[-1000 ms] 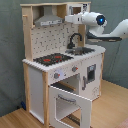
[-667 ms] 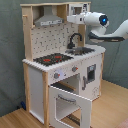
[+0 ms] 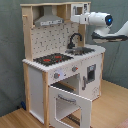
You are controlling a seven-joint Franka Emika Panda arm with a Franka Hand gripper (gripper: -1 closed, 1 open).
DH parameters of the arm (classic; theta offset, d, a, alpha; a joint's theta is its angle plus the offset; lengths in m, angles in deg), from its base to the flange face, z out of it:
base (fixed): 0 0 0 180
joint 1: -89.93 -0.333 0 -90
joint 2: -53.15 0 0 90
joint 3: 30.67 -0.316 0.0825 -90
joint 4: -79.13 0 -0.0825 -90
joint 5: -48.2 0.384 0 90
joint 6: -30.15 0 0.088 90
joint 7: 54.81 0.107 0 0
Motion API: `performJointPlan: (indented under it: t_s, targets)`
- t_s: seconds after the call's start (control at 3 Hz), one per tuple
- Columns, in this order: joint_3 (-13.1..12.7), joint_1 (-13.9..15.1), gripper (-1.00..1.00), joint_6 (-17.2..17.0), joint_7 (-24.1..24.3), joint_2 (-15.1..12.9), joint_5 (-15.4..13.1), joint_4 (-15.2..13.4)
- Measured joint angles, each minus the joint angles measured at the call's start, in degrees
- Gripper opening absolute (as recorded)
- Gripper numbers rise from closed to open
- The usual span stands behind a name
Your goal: Play with the kitchen
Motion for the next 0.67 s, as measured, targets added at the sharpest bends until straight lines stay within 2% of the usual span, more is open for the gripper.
performJointPlan:
  t_s: [0.67]
  targets:
    - [6.18,-7.88,-1.0,2.95,-2.1,-0.02,0.0,-5.43]
